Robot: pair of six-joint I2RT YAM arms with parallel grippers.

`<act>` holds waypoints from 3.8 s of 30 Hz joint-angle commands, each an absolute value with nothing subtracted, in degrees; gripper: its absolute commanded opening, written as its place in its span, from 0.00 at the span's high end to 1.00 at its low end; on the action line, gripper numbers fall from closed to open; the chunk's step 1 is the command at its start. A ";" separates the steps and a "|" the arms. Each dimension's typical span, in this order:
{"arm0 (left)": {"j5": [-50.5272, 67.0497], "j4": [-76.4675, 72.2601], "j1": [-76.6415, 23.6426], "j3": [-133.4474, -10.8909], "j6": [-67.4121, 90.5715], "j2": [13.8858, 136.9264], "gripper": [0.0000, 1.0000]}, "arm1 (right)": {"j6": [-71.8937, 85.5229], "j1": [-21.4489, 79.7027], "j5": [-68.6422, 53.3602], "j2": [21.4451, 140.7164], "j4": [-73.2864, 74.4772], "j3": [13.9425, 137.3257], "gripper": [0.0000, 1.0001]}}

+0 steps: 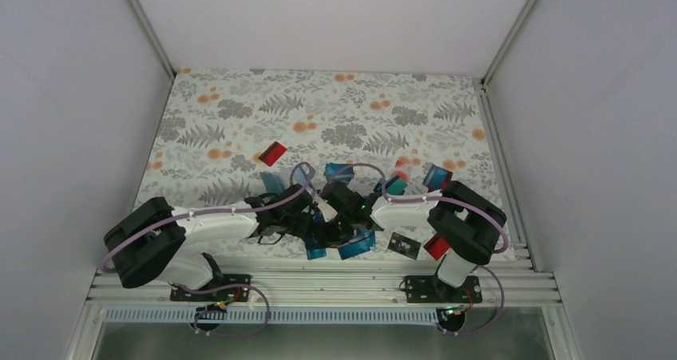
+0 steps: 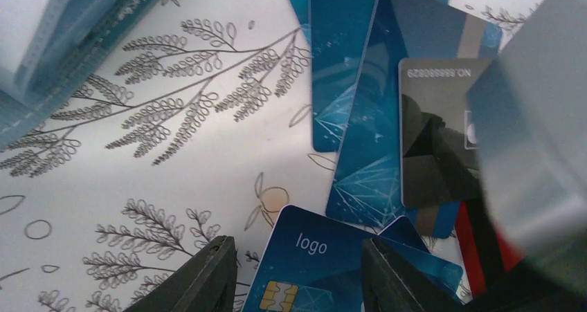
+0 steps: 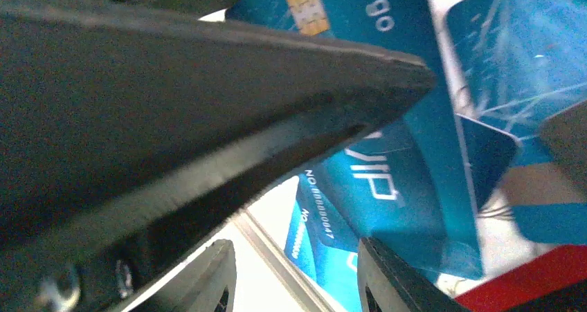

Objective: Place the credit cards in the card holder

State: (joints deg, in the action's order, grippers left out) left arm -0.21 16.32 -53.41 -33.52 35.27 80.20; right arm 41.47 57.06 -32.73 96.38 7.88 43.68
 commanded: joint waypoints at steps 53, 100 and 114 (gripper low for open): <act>4.98 32.50 -49.94 -50.18 29.91 69.06 0.98 | 21.91 42.30 -32.53 79.54 16.54 46.58 0.28; 25.80 48.83 -48.44 -75.87 6.84 72.66 0.98 | 16.38 40.65 -54.92 59.12 16.50 43.74 0.78; 19.59 46.36 -47.79 -74.17 9.49 72.44 0.90 | 20.72 40.62 -47.17 58.82 14.94 42.94 0.96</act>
State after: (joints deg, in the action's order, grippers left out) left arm 26.63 50.78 -48.97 -74.28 7.62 73.08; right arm 18.15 40.36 -50.33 59.22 15.53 42.70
